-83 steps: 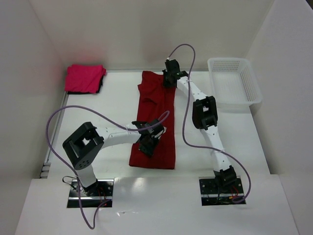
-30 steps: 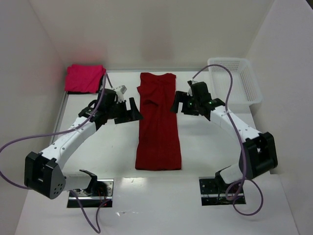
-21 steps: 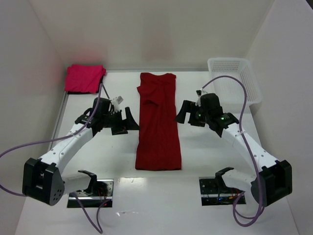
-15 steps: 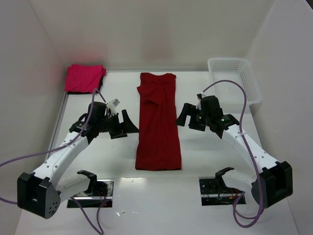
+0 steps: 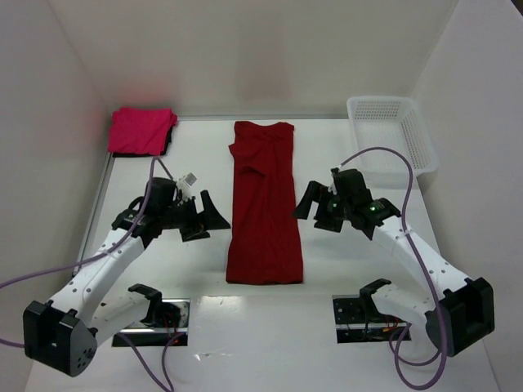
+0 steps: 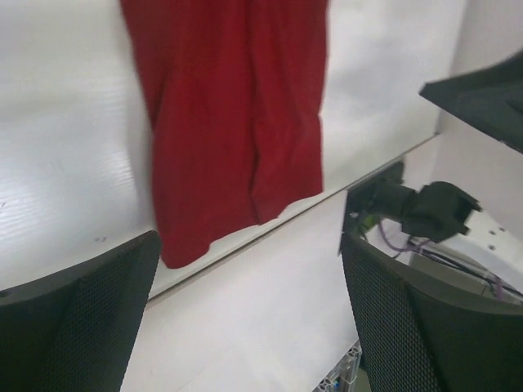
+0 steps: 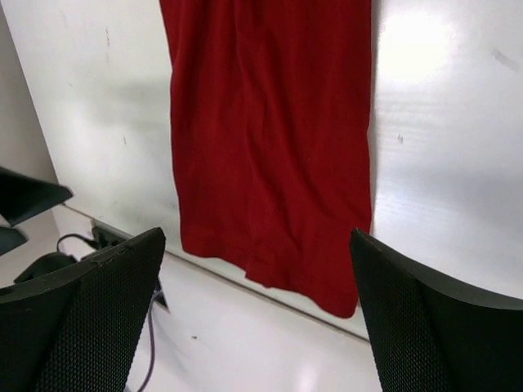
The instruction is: Fold and stack the t-shirts
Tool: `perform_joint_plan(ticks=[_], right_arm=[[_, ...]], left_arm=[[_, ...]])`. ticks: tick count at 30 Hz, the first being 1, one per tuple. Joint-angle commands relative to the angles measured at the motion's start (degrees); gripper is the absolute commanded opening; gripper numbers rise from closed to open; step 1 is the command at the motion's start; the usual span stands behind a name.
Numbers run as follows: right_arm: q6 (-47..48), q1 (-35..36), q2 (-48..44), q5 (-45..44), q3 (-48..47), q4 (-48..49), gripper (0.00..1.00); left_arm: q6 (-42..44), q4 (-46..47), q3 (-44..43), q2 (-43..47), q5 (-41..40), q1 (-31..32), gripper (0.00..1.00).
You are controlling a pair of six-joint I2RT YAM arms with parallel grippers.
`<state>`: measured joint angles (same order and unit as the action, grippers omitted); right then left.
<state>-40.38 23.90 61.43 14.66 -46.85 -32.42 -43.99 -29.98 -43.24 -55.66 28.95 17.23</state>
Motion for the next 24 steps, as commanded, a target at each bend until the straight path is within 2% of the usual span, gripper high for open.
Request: perform_joint_plan(ticks=[1, 9, 11, 16, 20, 24], right_arm=[[-6.46, 3.50, -0.79, 2.40, 3.08, -1.33, 0.98], [-8.22, 15.03, 6.69, -3.32, 3.25, -8.26, 0.98], [-10.84, 17.48, 5.29, -5.24, 3.87, -9.84, 0.98], [-16.30, 17.50, -2.00, -5.78, 9.14, -14.68, 0.97], [-18.86, 18.02, -7.90, -5.16, 13.53, -16.35, 0.91], [-19.47, 18.55, -8.52, -5.16, 16.08, -14.78, 0.91]], left_arm=[[-0.49, -2.45, -0.17, -2.34, -5.72, 2.27, 0.99], [0.13, -7.03, -1.40, -12.88, -11.98, 11.83, 0.99], [-1.53, -7.55, -1.93, -13.42, -13.48, 14.13, 0.99], [-7.68, -8.96, -0.53, -13.95, -17.96, 22.47, 0.99], [-12.25, -8.96, 0.61, -13.95, -21.56, 25.56, 0.99], [-14.54, -7.56, 1.23, -15.53, -23.94, 26.10, 0.99]])
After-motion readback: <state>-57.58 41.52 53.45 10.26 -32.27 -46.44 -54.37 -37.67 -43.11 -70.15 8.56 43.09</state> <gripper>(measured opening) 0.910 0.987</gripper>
